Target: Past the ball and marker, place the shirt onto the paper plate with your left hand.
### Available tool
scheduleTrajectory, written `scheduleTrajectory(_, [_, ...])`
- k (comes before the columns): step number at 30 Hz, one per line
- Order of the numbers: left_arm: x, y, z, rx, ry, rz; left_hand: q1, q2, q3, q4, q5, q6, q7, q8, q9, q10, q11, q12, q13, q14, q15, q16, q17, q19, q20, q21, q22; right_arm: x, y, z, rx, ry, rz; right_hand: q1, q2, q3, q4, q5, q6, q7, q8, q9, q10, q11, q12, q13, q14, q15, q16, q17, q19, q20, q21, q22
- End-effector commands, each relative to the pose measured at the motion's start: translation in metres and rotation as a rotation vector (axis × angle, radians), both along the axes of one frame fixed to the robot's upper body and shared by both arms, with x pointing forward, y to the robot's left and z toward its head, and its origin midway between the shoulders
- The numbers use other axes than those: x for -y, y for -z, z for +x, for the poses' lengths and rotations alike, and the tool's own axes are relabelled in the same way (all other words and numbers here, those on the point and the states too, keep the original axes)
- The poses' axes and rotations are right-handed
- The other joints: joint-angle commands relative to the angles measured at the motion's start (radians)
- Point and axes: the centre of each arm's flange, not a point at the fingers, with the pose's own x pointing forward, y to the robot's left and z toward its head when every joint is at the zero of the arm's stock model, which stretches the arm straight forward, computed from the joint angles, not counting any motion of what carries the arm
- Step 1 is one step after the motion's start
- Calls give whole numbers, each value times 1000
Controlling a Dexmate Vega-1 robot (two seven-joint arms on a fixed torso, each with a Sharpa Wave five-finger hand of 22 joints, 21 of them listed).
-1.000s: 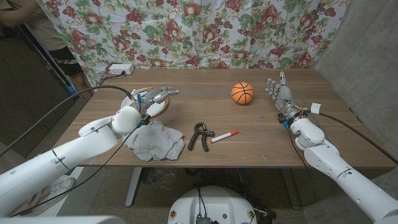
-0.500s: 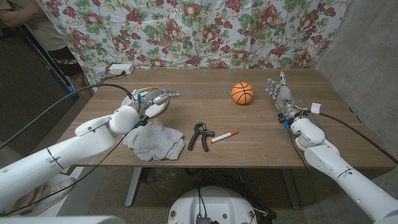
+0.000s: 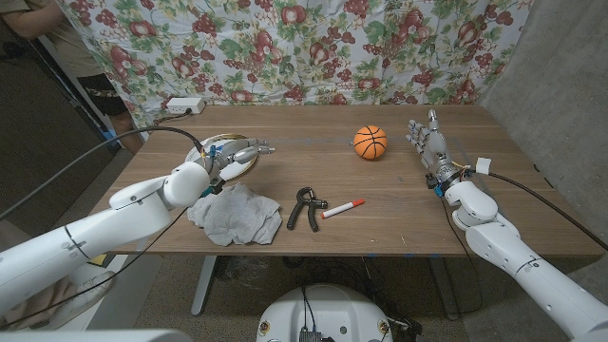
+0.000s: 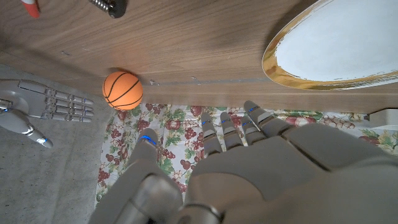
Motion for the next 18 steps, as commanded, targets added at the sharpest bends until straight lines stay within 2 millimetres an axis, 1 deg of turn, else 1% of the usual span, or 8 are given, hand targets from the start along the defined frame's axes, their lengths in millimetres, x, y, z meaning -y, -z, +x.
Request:
scheduleTrajectory(1, [-5, 4, 1, 4, 12, 48, 9, 1, 3, -5, 9, 9, -6, 3, 3, 9, 0, 10, 2, 7, -103, 3, 2, 20, -34, 10, 2, -2, 2, -1, 1, -6, -13, -8, 6, -2, 1, 9, 7, 7, 5, 5, 6, 0, 5, 5, -5, -5, 3, 2, 3, 3, -5, 6])
scheduleTrajectory(3, [-5, 4, 1, -1, 11, 66, 9, 0, 3, -5, 11, 13, -8, 4, 3, 12, -3, 11, 3, 10, -104, 4, 2, 26, -38, 11, 2, -2, 2, 0, -8, -6, -6, -8, 6, -3, 1, 9, 6, 7, 5, 5, 6, 0, 5, 5, -5, -3, 3, 2, 3, 3, -5, 6])
scheduleTrajectory(6, [-4, 5, 2, 0, 11, 73, 9, -1, 3, -6, 12, 15, -10, 5, 3, 17, -4, 12, 3, 13, -107, 5, 2, 28, -37, 12, 2, -2, 3, 0, -13, -7, -5, -7, 6, -3, 1, 10, 6, 7, 5, 5, 6, 0, 5, 5, -5, -2, 3, 2, 2, 3, -5, 6])
scheduleTrajectory(9, [-5, 8, 1, 8, 23, 51, 9, -2, 2, -6, 14, 21, -8, 6, 3, 16, -4, 12, 3, 6, -108, 2, 3, 29, -39, 11, 2, -2, 3, 1, -10, -10, -8, -7, 6, -3, 1, 10, 6, 7, 5, 5, 6, 0, 5, 5, -4, -2, 3, 2, 3, 2, -5, 6])
scheduleTrajectory(15, [-5, 7, -1, 10, 25, 99, 10, -3, 3, -8, 19, 24, -12, 7, 3, 9, -6, 8, 3, 9, -104, 3, 3, 38, -41, 12, 2, -3, 3, 2, -9, -15, -10, -7, 6, -3, 1, 10, 6, 7, 5, 5, 8, -1, 6, 5, -4, -4, 3, 2, 3, 3, -5, 6])
scheduleTrajectory(18, [-5, 4, -3, 21, 18, 142, 14, -2, 5, -11, 24, 24, -17, 6, 3, 17, -9, 11, 3, 23, -112, 8, 3, 51, -51, 15, 2, -3, 3, 3, -6, -16, -16, -7, 7, -3, 1, 10, 5, 7, 4, 5, 8, 0, 6, 5, -4, -4, 3, 2, 3, 3, -5, 6])
